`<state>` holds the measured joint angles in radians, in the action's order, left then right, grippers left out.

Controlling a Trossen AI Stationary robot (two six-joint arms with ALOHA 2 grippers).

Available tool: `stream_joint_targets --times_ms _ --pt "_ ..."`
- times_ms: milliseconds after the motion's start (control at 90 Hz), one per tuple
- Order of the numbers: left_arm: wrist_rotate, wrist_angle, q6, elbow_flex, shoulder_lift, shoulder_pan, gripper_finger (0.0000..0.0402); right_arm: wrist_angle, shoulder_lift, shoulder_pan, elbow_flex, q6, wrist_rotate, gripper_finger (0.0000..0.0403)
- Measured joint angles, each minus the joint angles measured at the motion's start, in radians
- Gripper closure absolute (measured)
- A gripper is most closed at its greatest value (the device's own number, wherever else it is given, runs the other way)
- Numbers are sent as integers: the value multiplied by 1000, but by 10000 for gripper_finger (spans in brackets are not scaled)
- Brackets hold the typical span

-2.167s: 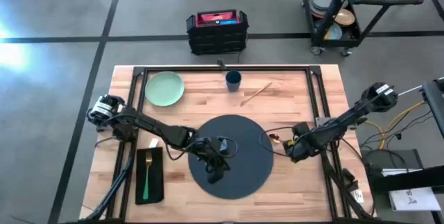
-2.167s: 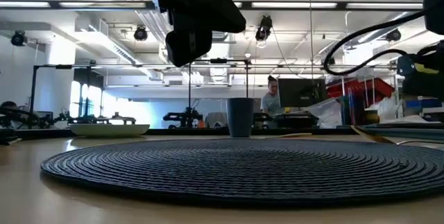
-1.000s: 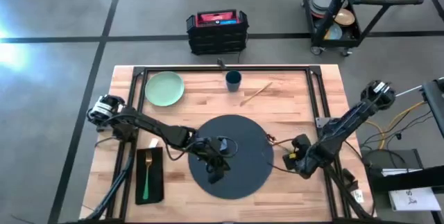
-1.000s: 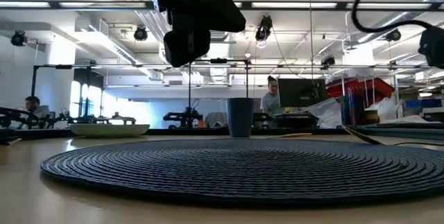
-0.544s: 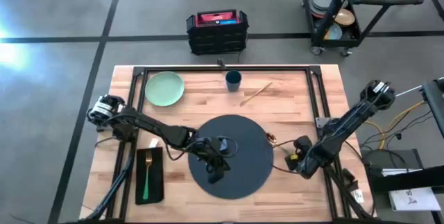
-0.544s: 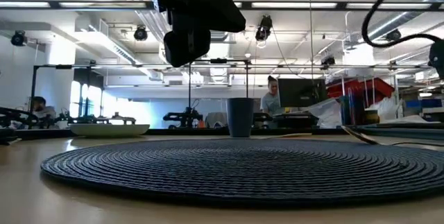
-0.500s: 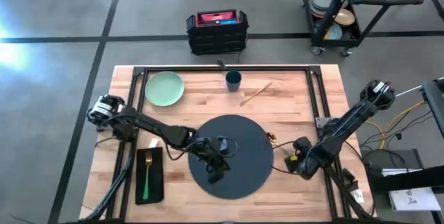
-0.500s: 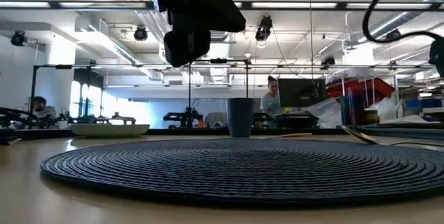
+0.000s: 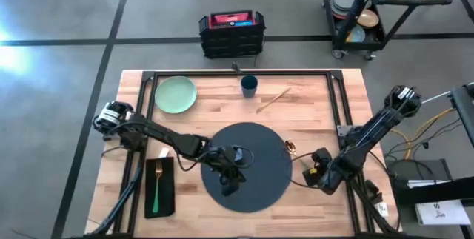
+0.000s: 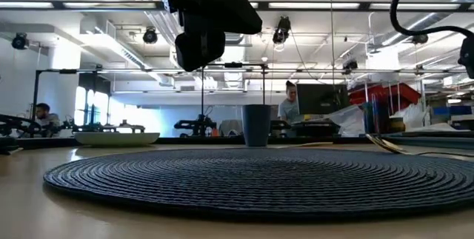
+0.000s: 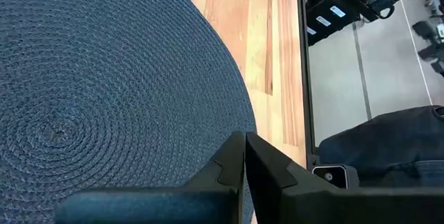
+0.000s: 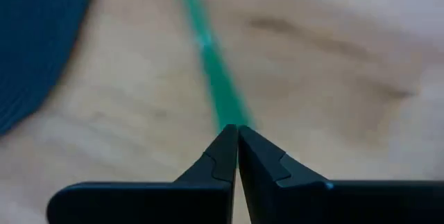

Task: Set table place
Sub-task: Adjust the green spoon

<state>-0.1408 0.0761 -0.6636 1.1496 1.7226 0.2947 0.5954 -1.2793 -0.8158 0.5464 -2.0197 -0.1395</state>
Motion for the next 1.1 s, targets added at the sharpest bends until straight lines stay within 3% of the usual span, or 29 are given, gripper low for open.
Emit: stream_joint_targets --times_ms 233,356,589,944,1100 --pt "0 0 -5 0 0 0 402 -29 13 -11 43 34 -149 403" --pt "0 0 -8 0 0 0 402 88 5 -2 47 -2 -130 403" --pt "0 -1 -8 0 0 0 402 -85 1 12 -2 53 -94 403" --pt "1 -2 -8 0 0 0 402 -95 -19 13 -7 51 -96 403" --pt "4 -4 -8 0 0 0 402 -196 -71 16 -8 95 -90 403"
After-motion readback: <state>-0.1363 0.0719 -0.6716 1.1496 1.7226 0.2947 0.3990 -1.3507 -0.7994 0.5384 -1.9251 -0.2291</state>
